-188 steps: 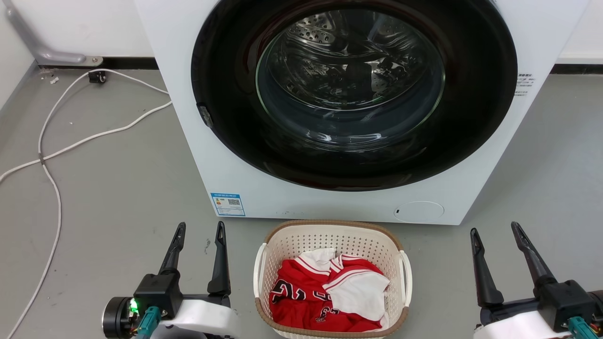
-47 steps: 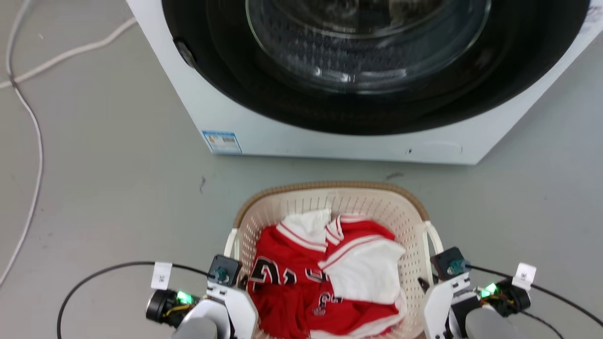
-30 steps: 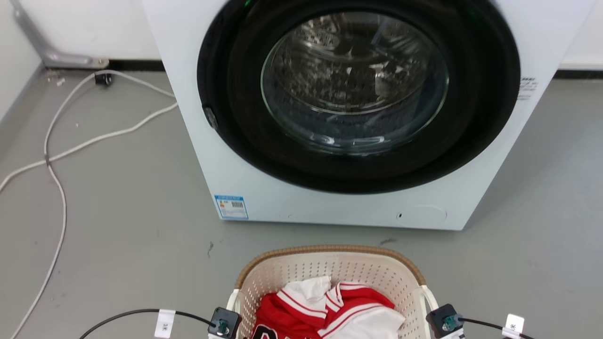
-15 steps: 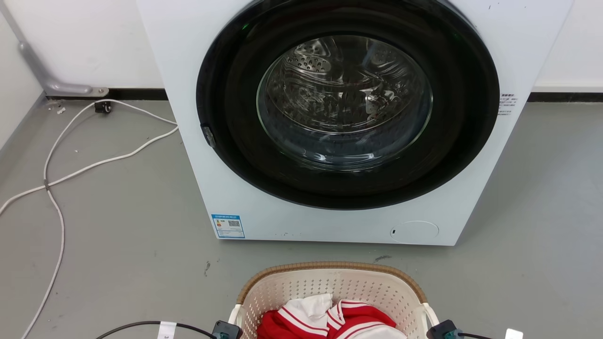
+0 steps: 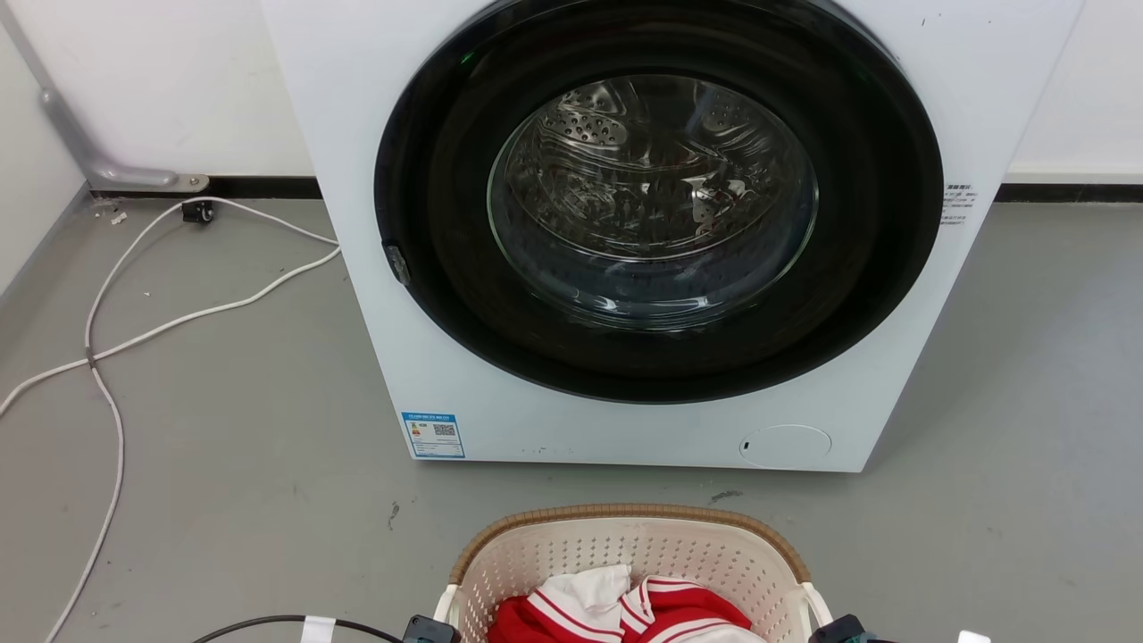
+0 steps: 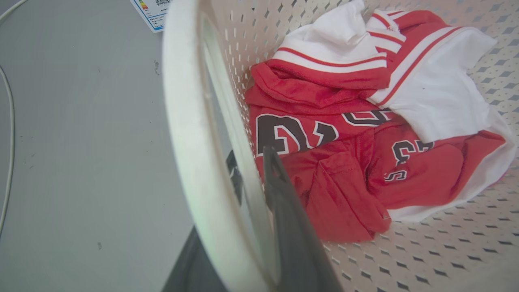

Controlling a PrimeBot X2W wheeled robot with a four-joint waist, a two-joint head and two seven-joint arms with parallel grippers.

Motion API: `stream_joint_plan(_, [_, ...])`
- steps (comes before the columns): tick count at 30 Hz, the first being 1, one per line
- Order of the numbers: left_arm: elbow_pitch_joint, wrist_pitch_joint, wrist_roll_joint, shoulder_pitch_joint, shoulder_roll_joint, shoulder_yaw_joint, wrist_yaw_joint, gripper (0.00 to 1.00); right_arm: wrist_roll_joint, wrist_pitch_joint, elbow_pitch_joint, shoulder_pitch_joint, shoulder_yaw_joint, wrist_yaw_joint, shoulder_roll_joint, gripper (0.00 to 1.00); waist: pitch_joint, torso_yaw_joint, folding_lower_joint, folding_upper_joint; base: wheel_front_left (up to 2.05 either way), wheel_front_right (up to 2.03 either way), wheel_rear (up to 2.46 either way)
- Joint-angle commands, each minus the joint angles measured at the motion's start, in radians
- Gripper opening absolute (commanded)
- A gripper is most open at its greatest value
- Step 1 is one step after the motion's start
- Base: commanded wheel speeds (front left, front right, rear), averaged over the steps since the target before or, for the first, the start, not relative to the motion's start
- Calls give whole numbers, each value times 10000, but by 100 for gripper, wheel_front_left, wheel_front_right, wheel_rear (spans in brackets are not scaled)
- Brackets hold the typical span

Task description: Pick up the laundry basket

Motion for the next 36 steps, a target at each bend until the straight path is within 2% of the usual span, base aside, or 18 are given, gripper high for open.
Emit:
stream_joint_plan(1, [-26,-97,23,-69,280,-43,-32,0,-66,32,37,57,95,-10,-319,0,7,-7,0,-1,0,0,0])
stream_joint_plan(36, [-24,-99,-471,-76,355,-433,-30,0,204,4,38,23,292,-10,-311,0,-29,-94,0,-1,0,0,0])
